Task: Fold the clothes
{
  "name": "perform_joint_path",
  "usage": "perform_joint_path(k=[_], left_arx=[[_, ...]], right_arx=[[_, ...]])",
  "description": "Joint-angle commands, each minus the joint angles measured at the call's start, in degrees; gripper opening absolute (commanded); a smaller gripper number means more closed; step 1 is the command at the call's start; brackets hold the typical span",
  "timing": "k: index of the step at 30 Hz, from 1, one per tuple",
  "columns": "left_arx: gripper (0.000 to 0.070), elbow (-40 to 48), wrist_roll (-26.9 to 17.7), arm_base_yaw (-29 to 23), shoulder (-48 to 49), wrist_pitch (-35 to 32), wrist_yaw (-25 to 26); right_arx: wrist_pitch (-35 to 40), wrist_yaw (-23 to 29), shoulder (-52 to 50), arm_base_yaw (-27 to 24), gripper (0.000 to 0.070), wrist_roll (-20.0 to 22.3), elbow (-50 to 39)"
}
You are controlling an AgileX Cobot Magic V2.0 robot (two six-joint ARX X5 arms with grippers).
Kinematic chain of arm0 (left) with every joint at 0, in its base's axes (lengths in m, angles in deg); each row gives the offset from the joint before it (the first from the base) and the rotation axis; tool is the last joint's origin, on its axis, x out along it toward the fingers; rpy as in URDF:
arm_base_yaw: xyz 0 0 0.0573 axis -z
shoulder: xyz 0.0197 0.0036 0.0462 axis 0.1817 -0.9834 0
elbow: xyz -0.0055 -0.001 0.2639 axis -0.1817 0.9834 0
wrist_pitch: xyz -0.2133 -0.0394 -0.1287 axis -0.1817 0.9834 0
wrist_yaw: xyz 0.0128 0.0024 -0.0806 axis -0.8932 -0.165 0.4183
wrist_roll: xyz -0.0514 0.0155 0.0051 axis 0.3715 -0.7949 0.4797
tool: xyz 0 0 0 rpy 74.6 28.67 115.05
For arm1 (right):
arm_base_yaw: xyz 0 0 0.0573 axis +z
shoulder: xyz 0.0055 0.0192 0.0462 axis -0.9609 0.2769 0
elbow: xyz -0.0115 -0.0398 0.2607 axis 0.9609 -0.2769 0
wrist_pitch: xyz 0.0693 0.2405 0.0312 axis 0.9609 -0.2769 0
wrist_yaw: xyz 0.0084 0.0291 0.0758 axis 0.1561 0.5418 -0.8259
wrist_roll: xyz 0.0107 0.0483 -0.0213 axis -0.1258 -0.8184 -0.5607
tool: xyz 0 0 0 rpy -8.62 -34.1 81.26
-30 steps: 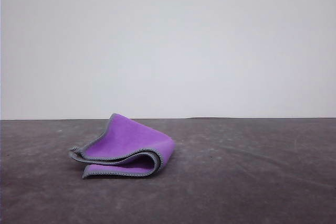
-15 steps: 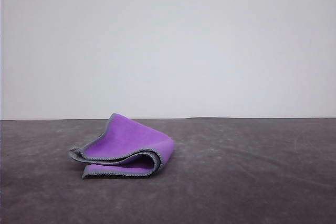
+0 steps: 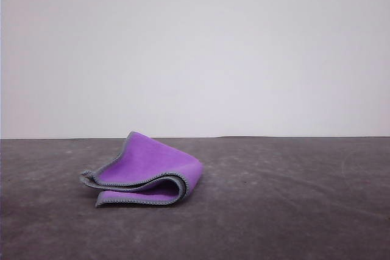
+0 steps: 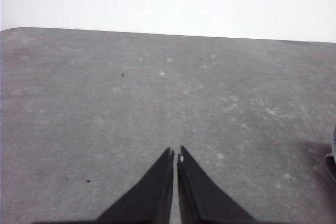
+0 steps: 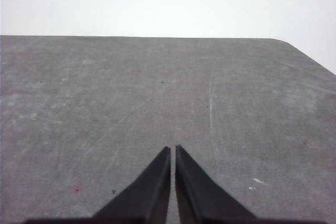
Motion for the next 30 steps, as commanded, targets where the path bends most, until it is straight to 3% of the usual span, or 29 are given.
perform_joint_path(k=[1, 30], left_arx=[[0.0, 1.1, 0.0, 0.0, 0.0, -0.6, 0.1], [0.0, 1.1, 0.0, 0.0, 0.0, -0.6, 0.0]], right_arx=[[0.7, 0.1, 0.0, -0.1, 0.0012, 0.4, -0.2], [0.7, 0.0, 0.0, -0.1, 0.0012, 0.4, -0.2]])
